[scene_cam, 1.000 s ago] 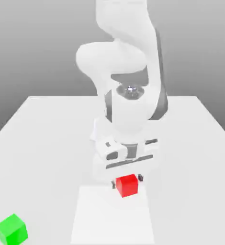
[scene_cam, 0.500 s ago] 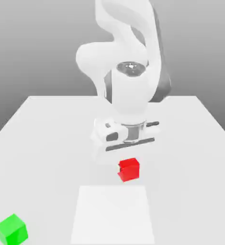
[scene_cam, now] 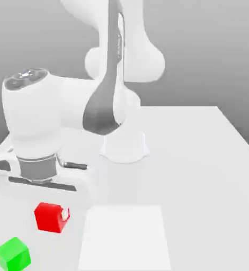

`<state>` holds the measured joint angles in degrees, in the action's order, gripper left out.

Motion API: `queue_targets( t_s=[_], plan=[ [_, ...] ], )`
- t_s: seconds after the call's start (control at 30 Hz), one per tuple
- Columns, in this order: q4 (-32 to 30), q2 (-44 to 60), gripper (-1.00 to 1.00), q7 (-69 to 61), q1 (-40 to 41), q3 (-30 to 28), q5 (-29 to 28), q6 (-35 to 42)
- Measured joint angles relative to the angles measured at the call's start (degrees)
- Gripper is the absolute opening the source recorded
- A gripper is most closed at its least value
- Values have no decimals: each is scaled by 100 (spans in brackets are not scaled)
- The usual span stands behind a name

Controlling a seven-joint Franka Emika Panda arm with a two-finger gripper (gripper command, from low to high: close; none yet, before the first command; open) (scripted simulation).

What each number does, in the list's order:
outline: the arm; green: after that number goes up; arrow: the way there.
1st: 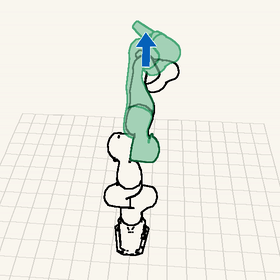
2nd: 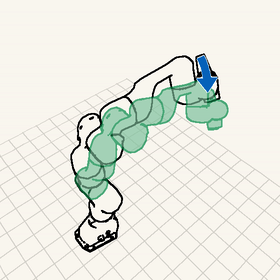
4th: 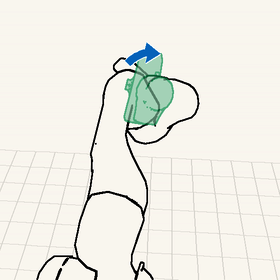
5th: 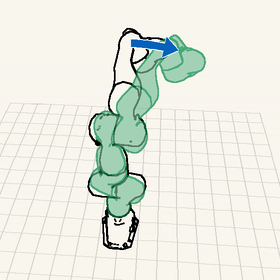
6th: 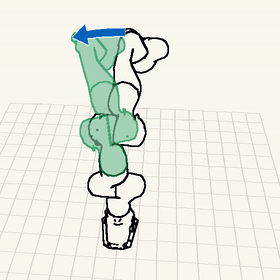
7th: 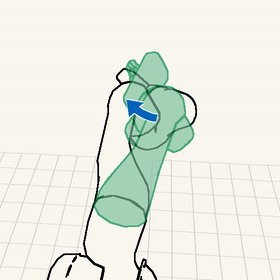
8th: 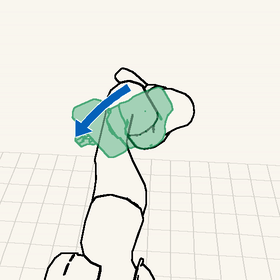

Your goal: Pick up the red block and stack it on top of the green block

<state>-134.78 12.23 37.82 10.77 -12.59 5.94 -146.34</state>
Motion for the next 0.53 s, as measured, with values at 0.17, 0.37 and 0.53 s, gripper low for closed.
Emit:
queue_targets(
  t_s=[0.17, 0.37, 0.53],
  plan=[
    [441, 853, -100, -114, 300, 1, 324, -402],
    [456, 1005, 100, -157, 341, 47, 387, -535],
    [433, 516, 100, 17, 257, -82, 144, -86]
  ],
)
